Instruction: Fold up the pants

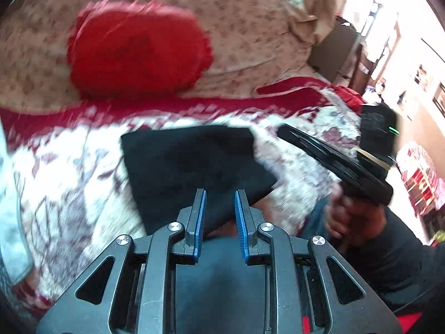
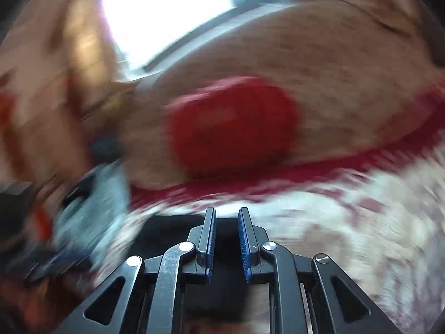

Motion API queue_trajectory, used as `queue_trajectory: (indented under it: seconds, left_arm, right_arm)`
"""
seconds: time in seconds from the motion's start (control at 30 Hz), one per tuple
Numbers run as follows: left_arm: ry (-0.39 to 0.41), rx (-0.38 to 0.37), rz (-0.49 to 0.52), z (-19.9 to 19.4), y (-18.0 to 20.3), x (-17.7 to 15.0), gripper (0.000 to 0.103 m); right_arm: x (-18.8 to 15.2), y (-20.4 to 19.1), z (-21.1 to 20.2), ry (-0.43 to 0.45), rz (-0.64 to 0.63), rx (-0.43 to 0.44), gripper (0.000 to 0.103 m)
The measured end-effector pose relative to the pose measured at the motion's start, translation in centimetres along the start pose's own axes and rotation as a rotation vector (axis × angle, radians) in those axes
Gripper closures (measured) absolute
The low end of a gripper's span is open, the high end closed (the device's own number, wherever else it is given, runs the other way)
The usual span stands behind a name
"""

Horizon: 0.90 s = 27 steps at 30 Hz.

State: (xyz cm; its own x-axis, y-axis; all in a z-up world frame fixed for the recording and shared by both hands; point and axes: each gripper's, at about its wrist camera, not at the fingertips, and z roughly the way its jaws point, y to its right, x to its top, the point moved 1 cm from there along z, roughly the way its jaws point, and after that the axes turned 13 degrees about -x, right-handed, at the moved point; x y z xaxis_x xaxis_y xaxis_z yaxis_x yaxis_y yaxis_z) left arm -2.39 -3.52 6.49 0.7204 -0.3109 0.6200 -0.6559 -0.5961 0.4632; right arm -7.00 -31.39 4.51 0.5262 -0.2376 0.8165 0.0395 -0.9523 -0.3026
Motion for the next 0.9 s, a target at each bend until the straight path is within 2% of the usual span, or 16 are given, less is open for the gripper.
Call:
queue_trajectory:
  seconds: [0.07,0.13,0.2,0.23,0.3,0.33,0.47,0.5,0.57,0.63,0.7,0.83,0.9]
  left_arm:
    - [-0.031,0.002,-0.014,0.6,-1.8,-0.3,0.085]
    - [-0.072,0.027,-0.027,2.1,-3.3,-0.4,0.085]
    - [-0.101,0.053,-0.039,3.6,-4.6,-0.3,0.085]
    - [-0.115,0.058,-0.049,4.1,-5.2,-0.4,0.086]
    - [-0.162,0.075,-0.067,6.0,-6.4,-0.3,0.087]
    - [-0.160,0.077,-0.066,6.3,-6.5,-0.2,0.087]
    - [-0.172,0.058,-0.078,6.5,-6.8,0.4,0.087]
    - [-0.162,0.026,-0.060,5.7,-6.3,0.7,0.087]
    - [-0.093,-0.051,-0.030,3.6,-5.5,1.6,0.087]
    - [-0.015,-0.068,-0.017,2.2,-5.0,3.2,0.087]
    - [0.003,-0.030,-0.037,3.0,-5.8,5.0,0.087]
    - [-0.150,0.072,-0.125,9.2,-9.4,5.3,0.089]
    - [-0.126,0.074,-0.147,9.9,-9.8,4.8,0.089]
  right_arm:
    - [-1.2,-3.2,0.0,-0.059,-0.106,0.089,0.088]
    - [-2.5,-5.0,0.3,-0.115,-0.162,0.079,0.088]
    - [-3.3,-5.6,0.6,-0.145,-0.199,0.033,0.088]
    - [-3.6,-5.6,1.2,-0.170,-0.217,-0.023,0.088]
    - [-4.6,-4.4,3.4,-0.277,-0.229,-0.151,0.088]
    - [-5.2,-3.7,4.3,-0.320,-0.226,-0.175,0.088]
    - [-5.5,-3.1,4.4,-0.308,-0.210,-0.177,0.088]
    - [-5.5,-3.0,4.4,-0.305,-0.207,-0.177,0.088]
    - [-5.6,-2.8,4.4,-0.302,-0.193,-0.168,0.088]
    - [-5.8,-2.6,4.2,-0.299,-0.185,-0.165,0.088]
    - [-5.7,-2.8,4.5,-0.294,-0.194,-0.171,0.088]
    - [-5.8,-3.0,4.7,-0.290,-0.195,-0.176,0.088]
    - [-5.8,-2.9,4.5,-0.290,-0.183,-0.170,0.088]
